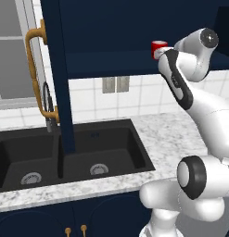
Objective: Gather all objects into one cabinet and sort the glasses and bowls to opposite sides.
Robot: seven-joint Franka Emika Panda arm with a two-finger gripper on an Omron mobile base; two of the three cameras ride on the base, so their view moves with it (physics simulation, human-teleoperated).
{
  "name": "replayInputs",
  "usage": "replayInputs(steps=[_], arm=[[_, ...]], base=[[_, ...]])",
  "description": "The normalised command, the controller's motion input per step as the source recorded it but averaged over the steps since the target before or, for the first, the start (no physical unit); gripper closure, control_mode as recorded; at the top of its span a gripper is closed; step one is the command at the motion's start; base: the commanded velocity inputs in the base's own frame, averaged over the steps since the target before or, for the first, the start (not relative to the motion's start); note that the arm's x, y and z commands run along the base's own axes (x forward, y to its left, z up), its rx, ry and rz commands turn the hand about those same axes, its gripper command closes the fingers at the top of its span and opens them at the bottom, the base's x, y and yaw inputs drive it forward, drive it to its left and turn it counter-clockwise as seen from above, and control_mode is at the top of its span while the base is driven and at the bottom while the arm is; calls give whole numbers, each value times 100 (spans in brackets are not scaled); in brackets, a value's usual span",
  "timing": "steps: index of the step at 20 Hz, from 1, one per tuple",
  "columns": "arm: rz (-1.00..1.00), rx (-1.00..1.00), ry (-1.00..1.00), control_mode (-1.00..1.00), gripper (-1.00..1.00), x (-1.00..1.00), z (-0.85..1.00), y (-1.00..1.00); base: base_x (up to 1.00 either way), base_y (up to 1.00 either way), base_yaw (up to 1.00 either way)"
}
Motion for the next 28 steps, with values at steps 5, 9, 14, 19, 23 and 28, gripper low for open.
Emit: replayInputs(steps=[5, 9, 14, 19, 23, 28], arm=[[0, 1, 0, -100, -100, 48, 0, 0], [0, 2, 0, -100, -100, 43, 0, -4], [0, 1, 0, -100, -100, 34, 0, -6], [0, 0, 0, -100, -100, 32, 0, -8], [0, 0, 0, -100, -100, 30, -2, -1], [0, 0, 0, -100, -100, 24, 0, -3]], base=[[0, 0, 0], [0, 0, 0], [0, 0, 0], [0, 0, 0], [0, 0, 0], [0, 0, 0]])
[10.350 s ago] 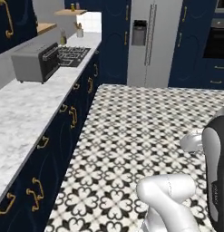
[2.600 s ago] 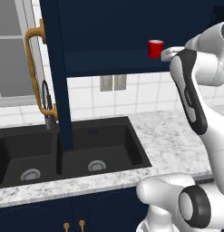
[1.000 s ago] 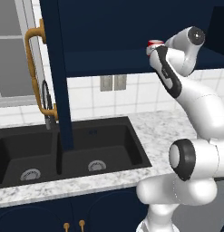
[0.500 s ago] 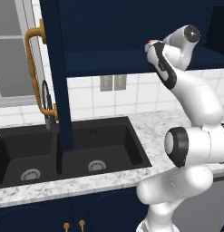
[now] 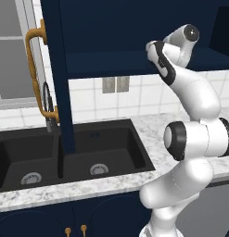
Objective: Gather all objects into one cabinet and sort the glasses and bowls to opposite sides.
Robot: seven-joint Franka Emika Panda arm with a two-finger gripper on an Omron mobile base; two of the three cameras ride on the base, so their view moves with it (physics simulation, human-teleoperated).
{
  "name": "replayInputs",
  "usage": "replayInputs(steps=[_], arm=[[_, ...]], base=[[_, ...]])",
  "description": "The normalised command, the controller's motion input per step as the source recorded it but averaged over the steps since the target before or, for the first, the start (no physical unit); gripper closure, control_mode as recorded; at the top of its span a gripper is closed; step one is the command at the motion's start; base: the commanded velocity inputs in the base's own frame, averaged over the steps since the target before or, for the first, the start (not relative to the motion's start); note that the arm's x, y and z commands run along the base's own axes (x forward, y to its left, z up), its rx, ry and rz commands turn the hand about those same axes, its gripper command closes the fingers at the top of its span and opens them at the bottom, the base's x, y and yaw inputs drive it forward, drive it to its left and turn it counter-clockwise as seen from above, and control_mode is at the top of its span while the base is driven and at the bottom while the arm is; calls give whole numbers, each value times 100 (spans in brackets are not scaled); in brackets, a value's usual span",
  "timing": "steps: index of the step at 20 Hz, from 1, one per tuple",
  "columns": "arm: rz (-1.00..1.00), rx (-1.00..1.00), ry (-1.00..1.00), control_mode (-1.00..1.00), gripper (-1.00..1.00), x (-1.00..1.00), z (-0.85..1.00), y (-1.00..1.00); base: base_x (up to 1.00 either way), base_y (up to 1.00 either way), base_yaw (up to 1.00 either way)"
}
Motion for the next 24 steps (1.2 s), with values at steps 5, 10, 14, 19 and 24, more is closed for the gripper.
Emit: replayInputs(steps=[5, 10, 14, 19, 24], arm=[[0, 0, -2, -100, 100, 7, -4, -3], [0, 0, 0, -100, 100, 0, 0, 0], [0, 0, 0, -100, 100, 0, 0, 0], [0, 0, 0, -100, 100, 0, 0, 0], [-1, 0, 0, -100, 100, -19, 0, -1]], base=[[0, 0, 0], [0, 0, 0], [0, 0, 0], [0, 0, 0], [0, 0, 0]])
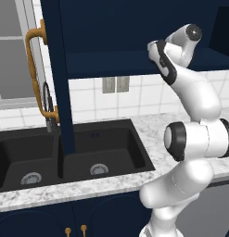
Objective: Gather all objects into one cabinet and sort the glasses and bowls to opposite sides.
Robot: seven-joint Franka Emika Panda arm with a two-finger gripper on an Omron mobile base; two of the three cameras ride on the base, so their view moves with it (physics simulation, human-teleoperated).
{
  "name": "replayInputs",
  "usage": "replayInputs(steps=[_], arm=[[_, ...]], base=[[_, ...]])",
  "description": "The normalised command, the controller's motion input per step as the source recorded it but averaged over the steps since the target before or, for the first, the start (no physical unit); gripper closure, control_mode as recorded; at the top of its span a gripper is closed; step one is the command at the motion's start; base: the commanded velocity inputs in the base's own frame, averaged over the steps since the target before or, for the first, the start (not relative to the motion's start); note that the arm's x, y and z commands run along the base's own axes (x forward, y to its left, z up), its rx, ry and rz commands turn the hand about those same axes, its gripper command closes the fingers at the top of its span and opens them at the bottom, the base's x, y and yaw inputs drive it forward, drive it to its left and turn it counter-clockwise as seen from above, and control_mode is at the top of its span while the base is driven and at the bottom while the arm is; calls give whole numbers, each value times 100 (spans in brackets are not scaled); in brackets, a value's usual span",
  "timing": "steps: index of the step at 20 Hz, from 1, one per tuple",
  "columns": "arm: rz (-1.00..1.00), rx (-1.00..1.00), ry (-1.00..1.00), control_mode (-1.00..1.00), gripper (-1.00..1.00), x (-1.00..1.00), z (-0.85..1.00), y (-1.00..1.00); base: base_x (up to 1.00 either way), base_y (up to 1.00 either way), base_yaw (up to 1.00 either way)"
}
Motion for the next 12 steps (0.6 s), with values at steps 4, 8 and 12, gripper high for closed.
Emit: replayInputs(steps=[4, 8, 12], arm=[[-4, 0, 0, -100, 100, -84, 0, -18], [-6, 0, -2, -100, 100, -100, 1, -17], [-2, 0, 0, -100, 100, -100, 13, 11]], base=[[0, 0, 0], [0, 0, 0], [0, 0, 0]])
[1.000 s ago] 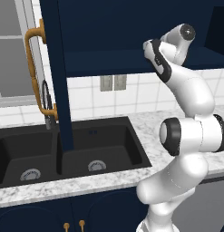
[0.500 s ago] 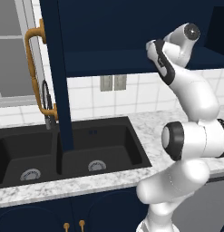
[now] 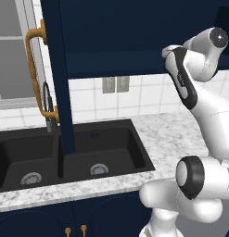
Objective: Gather all objects into one cabinet and sort the glasses and bowls to opposite sides.
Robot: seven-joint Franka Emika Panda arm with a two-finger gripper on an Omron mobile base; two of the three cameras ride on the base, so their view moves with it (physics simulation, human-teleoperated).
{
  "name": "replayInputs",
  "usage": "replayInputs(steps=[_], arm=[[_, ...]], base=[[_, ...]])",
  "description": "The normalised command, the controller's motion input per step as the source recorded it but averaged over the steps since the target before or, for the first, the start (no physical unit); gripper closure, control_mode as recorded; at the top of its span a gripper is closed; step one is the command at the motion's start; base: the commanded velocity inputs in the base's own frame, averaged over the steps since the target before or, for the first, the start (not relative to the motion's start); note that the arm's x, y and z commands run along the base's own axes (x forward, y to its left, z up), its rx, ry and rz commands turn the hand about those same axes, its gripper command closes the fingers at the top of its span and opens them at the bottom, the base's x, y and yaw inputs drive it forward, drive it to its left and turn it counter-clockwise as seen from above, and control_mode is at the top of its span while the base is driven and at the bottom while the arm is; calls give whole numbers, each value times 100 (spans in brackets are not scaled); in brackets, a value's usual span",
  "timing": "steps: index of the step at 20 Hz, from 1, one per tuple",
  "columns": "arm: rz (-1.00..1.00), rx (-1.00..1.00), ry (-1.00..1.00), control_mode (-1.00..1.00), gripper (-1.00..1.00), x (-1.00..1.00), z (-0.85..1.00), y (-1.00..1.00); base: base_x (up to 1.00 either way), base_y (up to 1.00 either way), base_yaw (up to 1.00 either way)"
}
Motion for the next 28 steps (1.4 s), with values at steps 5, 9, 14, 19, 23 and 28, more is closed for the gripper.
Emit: replayInputs(steps=[5, 9, 14, 19, 23, 28], arm=[[3, -1, 0, -100, 100, -100, 22, 62], [17, 0, 1, -100, 100, -100, 16, 54], [10, 0, 2, -100, 100, -100, 1, 13], [-2, 0, 0, -100, 100, -100, 0, 1], [-5, -1, 0, -100, 100, -100, -2, 1], [-3, -1, 1, -100, 100, -93, -12, 10]], base=[[0, 0, 0], [0, 0, 0], [0, 0, 0], [0, 0, 0], [0, 0, 0], [0, 0, 0]])
